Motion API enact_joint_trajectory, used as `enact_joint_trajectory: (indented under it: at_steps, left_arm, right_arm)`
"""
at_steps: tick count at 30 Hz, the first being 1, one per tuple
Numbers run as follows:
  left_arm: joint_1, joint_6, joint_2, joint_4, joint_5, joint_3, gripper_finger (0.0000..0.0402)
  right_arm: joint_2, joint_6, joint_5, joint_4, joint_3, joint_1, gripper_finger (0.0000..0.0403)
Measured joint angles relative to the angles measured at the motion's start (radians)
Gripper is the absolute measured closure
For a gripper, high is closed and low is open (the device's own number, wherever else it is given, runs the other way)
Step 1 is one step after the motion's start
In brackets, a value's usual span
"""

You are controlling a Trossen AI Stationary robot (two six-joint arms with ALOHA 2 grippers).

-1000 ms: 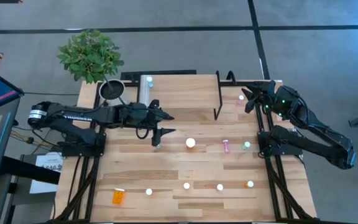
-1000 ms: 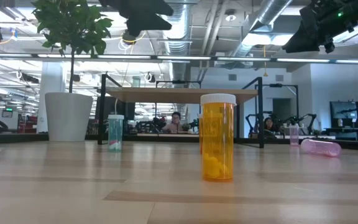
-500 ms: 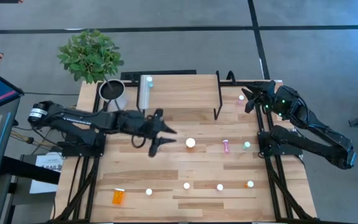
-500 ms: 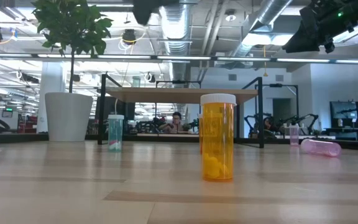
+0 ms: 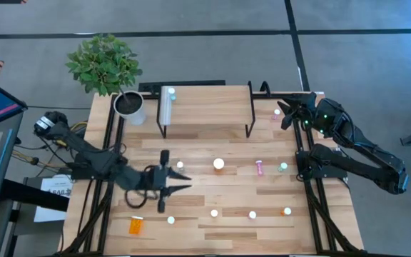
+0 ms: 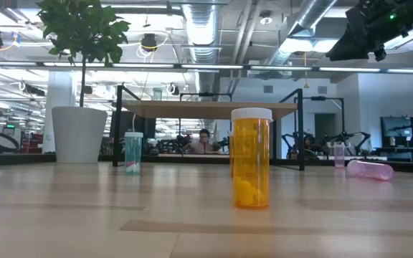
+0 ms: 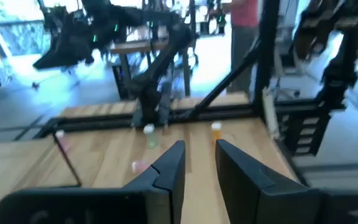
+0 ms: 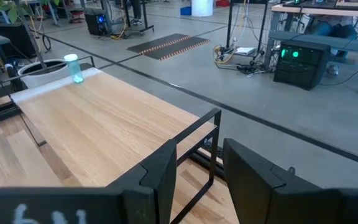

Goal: Pick and place medicine bottles onto shelf by color
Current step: Put the left blue pill bottle on the shelf aligned with the other blue pill bottle

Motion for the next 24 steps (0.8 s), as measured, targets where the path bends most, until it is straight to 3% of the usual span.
enact_joint_trajectory:
  at_steps: [7,12,15,20,24]
  left_arm:
    - [-0.159,0.019,0.0,-0.019,-0.138,0.0,0.0325]
    - [-0.229,0.094,0.0,-0.015,-0.337,0.0,0.0325]
    - [-0.248,0.14,0.0,-0.018,-0.393,0.0,0.0325]
    - [-0.21,0.129,-0.006,-0.068,-0.361,0.0,0.0325]
    - [-0.161,0.084,-0.006,-0.082,-0.237,-0.002,0.0325]
  right_arm:
    - [0.0,0.0,0.0,0.0,0.0,0.0,0.0248]
    - [0.0,0.001,0.0,0.0,0.0,0.0,0.0248]
    - [0.0,0.004,0.0,0.0,0.0,0.0,0.0248]
    - [0.0,0.017,0.0,0.001,0.0,0.0,0.0248]
    - [0.0,0.26,0.0,0.002,0.0,0.0,0.0248]
